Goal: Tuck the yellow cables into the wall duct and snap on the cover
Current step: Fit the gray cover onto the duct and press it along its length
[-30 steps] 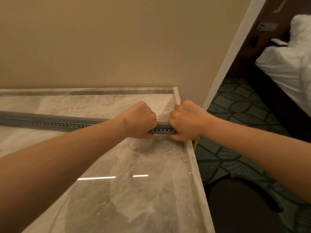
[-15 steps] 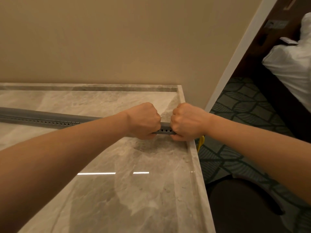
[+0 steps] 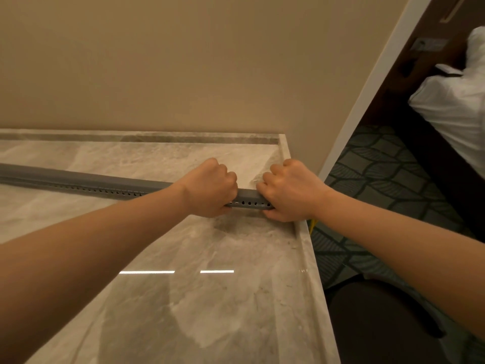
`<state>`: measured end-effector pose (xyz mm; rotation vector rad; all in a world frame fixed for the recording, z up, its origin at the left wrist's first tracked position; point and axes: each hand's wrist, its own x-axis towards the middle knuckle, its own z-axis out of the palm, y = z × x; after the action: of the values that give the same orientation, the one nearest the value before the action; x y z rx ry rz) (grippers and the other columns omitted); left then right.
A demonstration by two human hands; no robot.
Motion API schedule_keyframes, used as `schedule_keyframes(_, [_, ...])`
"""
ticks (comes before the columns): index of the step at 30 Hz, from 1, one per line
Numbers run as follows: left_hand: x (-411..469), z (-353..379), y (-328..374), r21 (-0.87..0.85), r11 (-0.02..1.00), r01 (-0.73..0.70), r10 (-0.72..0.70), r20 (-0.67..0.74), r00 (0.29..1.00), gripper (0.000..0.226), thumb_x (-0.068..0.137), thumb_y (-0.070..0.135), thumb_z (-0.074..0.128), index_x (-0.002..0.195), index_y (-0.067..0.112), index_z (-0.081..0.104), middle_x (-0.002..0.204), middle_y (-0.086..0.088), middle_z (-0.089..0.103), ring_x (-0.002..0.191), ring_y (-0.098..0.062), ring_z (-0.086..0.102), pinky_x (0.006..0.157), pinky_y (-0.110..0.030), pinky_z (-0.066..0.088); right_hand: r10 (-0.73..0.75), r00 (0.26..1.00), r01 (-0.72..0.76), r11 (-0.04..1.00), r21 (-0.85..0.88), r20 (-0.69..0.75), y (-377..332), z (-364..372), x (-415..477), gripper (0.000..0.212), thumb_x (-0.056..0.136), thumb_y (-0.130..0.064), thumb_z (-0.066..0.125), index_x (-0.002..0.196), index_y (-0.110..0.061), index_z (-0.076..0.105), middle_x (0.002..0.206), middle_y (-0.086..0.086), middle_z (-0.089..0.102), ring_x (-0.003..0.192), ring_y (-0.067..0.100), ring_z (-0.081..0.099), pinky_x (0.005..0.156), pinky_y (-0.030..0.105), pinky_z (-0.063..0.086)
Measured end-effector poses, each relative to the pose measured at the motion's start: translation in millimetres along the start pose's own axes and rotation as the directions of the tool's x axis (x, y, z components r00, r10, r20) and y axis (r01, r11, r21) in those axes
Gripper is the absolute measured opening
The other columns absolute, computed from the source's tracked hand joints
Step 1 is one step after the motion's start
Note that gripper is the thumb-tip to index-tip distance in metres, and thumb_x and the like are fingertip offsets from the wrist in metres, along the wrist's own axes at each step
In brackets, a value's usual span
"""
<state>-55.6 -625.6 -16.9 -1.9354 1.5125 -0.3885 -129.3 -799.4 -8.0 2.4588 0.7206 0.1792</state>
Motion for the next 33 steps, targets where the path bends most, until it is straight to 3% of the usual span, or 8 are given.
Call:
schedule_keyframes(4, [-17.8, 1.8, -2.5, 0.009, 0.998, 0.06, -0.061, 0.018, 0.998, 0.038, 0.095, 0.041, 0.036, 0.082, 0.012, 0.057, 0.08, -0.004, 0.057, 0.06, -0.021, 0.039, 0.054, -0.032, 0.024, 0.009, 1.0, -0.009, 1.0, 0.024, -0.021, -13.8, -4.1, 15.6, 0.038, 0.082, -0.049, 0.049, 0.082, -0.013, 0.06, 0.076, 0.004, 0.063, 0.067, 0.023, 0.058, 0.056, 0.031, 0.033])
schedule_keyframes(9, [-14.5, -3.8, 2.2, 0.0, 0.997, 0.073, -0.073, 0.098, 0.993, 0.029, 0.095, 0.025, 0.039, 0.067, 0.015, 0.04, 0.067, -0.003, 0.043, 0.054, -0.018, 0.033, 0.044, -0.028, 0.011, -0.031, 0.999, 0.033, 0.997, -0.072, 0.03, -20.4, -14.7, 31.2, 0.026, 0.082, -0.038, 0.05, 0.067, -0.019, 0.061, 0.066, -0.001, 0.063, 0.06, 0.018, 0.056, 0.053, 0.028, 0.028])
schedule_keyframes(14, [-9.0, -5.6, 1.4, -0.04, 0.999, 0.037, -0.03, 0.147, 0.989, 0.024, 0.094, 0.018, 0.04, 0.07, 0.02, 0.046, 0.075, -0.002, 0.055, 0.056, -0.018, 0.039, 0.043, -0.026, 0.011, -0.09, 0.994, 0.089, 0.996, 0.022, 0.056, -22.4, -16.2, 38.3, 0.023, 0.089, -0.02, 0.043, 0.076, -0.015, 0.061, 0.078, 0.005, 0.066, 0.064, 0.021, 0.051, 0.058, 0.031, 0.027])
schedule_keyframes(17, [-8.4, -8.7, 0.0, -0.041, 0.998, 0.041, -0.034, 0.158, 0.987, 0.026, 0.095, 0.019, 0.038, 0.07, 0.019, 0.046, 0.069, -0.001, 0.047, 0.054, -0.017, 0.037, 0.042, -0.026, 0.012, -0.046, 0.997, 0.045, 0.999, 0.031, 0.057, -25.3, -16.7, 36.8, 0.022, 0.089, -0.02, 0.044, 0.076, -0.015, 0.061, 0.078, 0.004, 0.066, 0.062, 0.02, 0.044, 0.058, 0.032, 0.026])
schedule_keyframes(20, [-10.6, -7.6, -2.0, -0.029, 0.998, 0.054, -0.051, 0.119, 0.992, 0.028, 0.095, 0.024, 0.038, 0.069, 0.016, 0.047, 0.069, -0.002, 0.046, 0.055, -0.017, 0.038, 0.045, -0.027, 0.019, 0.058, 0.997, -0.06, 0.997, 0.042, 0.042, -24.5, -13.3, 31.4, 0.025, 0.087, -0.034, 0.047, 0.081, -0.014, 0.06, 0.079, 0.004, 0.062, 0.067, 0.021, 0.042, 0.057, 0.033, 0.024])
schedule_keyframes(24, [-18.8, 3.5, -1.6, -0.028, 0.992, 0.124, -0.122, 0.072, 0.99, 0.036, 0.095, 0.043, 0.038, 0.086, 0.013, 0.056, 0.089, -0.004, 0.058, 0.074, -0.022, 0.053, 0.057, -0.032, 0.028, 0.156, 0.987, -0.161, 0.966, 0.203, 0.044, -26.4, -1.0, 29.0, 0.036, 0.084, -0.046, 0.05, 0.1, -0.013, 0.053, 0.095, 0.007, 0.06, 0.087, 0.026, 0.054, 0.06, 0.034, 0.031])
schedule_keyframes(28, [-32.2, 21.3, -5.7, -0.1, 0.966, 0.24, -0.24, 0.009, 0.971, 0.047, 0.09, 0.059, 0.038, 0.105, 0.014, 0.043, 0.098, -0.002, 0.054, 0.084, -0.021, 0.054, 0.055, -0.031, 0.031, 0.152, 0.987, -0.163, 0.886, 0.434, 0.06, -33.7, 7.0, 40.0, 0.039, 0.089, -0.052, 0.046, 0.1, -0.015, 0.05, 0.092, 0.005, 0.063, 0.075, 0.023, 0.057, 0.059, 0.031, 0.034])
schedule_keyframes(33, [-58.5, 51.2, -23.5, -0.277, 0.934, 0.227, -0.183, 0.176, 0.967, 0.04, 0.095, 0.051, 0.032, 0.119, 0.019, 0.035, 0.1, 0.0, 0.057, 0.081, -0.019, 0.058, 0.054, -0.03, 0.036, 0.176, 0.98, -0.2, 0.816, 0.543, 0.097, -35.1, 14.6, 47.0, 0.042, 0.089, -0.056, 0.045, 0.095, -0.015, 0.049, 0.086, 0.005, 0.062, 0.065, 0.018, 0.044, 0.056, 0.031, 0.032])
